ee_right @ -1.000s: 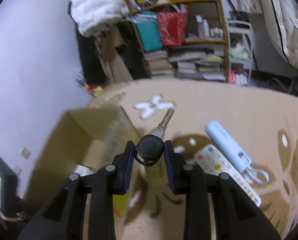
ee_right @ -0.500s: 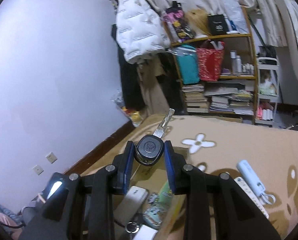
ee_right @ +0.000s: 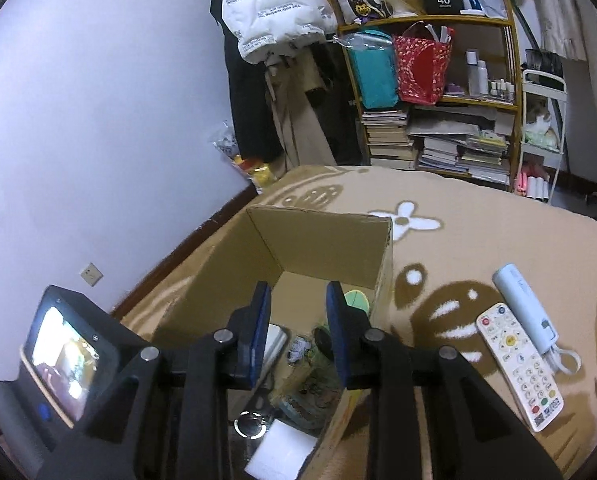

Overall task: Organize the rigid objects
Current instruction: 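Lift the car key with the right tool and carry it over the box, then open the right tool to drop the car key into the box, then move the right tool to the white TV remote and close on it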

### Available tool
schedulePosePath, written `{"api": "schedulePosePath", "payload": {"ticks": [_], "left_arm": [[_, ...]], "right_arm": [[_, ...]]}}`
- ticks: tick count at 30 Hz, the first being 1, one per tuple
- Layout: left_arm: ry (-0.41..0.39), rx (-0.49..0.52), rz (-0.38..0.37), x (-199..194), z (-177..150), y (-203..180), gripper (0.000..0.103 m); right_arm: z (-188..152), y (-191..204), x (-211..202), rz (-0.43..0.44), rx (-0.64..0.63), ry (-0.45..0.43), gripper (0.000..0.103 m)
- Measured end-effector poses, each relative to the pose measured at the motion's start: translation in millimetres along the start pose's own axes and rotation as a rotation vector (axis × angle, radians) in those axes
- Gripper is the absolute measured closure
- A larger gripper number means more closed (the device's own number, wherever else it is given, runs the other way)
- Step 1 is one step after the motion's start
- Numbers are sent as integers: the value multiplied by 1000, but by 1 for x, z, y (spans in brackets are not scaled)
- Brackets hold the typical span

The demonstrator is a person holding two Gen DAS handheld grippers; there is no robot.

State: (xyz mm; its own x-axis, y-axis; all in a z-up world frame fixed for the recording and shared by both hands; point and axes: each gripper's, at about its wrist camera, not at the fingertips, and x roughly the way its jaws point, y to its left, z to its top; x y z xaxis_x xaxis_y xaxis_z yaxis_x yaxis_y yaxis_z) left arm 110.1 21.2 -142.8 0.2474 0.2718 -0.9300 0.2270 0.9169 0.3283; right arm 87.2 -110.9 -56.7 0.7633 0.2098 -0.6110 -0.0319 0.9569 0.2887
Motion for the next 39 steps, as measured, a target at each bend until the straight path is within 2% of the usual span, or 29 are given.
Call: {"api": "schedulePosePath", "payload": {"ticks": [2,4,6,9,12,16,18,23,25,33,39], "left_arm": [[0,0,0,0,0,0,77],[0,0,0,0,0,1,77],[0,0,0,-1,0,1,77],[0,0,-1,0,0,1,76],[0,1,0,-1,0,1,76],[0,0,-1,-1,0,1,76],[0,2,1,-1,0,1,76],[0,3,2,-1,0,2,76],[-1,5,5,-1,0,1,76],[-1,8,10,-2,0,1,76],[-2,11,10,-2,1,1,76]], "right_arm": [[1,-2,-2,-17,-6,-6,72],[3,-4,-4,-30,-6,-15,64],[6,-8,-8,-54,5,-34,47],[11,-18,-15,-90,32,-68,28],[14,-27,-20,-109,52,-80,14],[18,-48,-25,-157,97,-84,1],[19,-59,-26,-186,130,-76,0],[16,-91,-18,-226,181,19,0],[11,-105,-13,-231,220,53,0],[-2,-134,-3,-224,282,100,0],[-21,-163,15,-235,347,209,0]]}}
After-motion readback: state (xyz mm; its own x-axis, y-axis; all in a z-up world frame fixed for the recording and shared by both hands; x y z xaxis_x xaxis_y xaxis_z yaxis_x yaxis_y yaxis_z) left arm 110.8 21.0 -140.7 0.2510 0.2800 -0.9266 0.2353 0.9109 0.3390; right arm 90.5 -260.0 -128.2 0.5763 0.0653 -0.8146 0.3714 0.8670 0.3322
